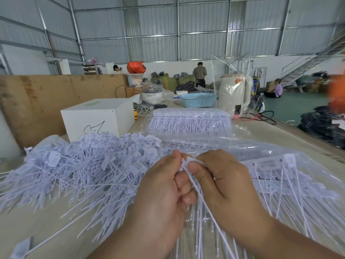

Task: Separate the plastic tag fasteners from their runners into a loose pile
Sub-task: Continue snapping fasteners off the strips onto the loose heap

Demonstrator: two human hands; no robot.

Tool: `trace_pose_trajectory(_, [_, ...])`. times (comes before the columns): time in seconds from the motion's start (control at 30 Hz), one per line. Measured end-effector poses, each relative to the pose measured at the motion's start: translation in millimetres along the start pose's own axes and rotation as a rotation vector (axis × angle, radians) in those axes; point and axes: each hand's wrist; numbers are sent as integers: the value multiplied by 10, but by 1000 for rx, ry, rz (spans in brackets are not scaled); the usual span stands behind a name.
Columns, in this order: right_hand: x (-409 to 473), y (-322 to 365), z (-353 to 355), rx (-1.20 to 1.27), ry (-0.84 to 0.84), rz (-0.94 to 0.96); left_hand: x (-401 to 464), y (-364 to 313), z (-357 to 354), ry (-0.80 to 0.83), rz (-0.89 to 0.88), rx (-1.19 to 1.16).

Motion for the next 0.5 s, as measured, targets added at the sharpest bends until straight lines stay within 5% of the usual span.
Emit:
trace_pose_trajectory(0.13, [28, -35, 165, 56, -77, -28, 305, -434, 305, -168, -62, -167])
trace_pose_trajectory(0.3, [38, -78, 230, 121, 162, -37, 164, -140, 186, 250, 37, 427])
trace_pose_trajectory(0.5, [-28, -86, 234, 120, 359, -77, 16, -111, 151, 426, 121, 515])
Point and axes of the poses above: each hand's wrist, its own x-axis towards the middle knuckle, its own z-axis out of the back of the hand, y = z × x, and after that the axes turned 2 degrees about -z, right-handed
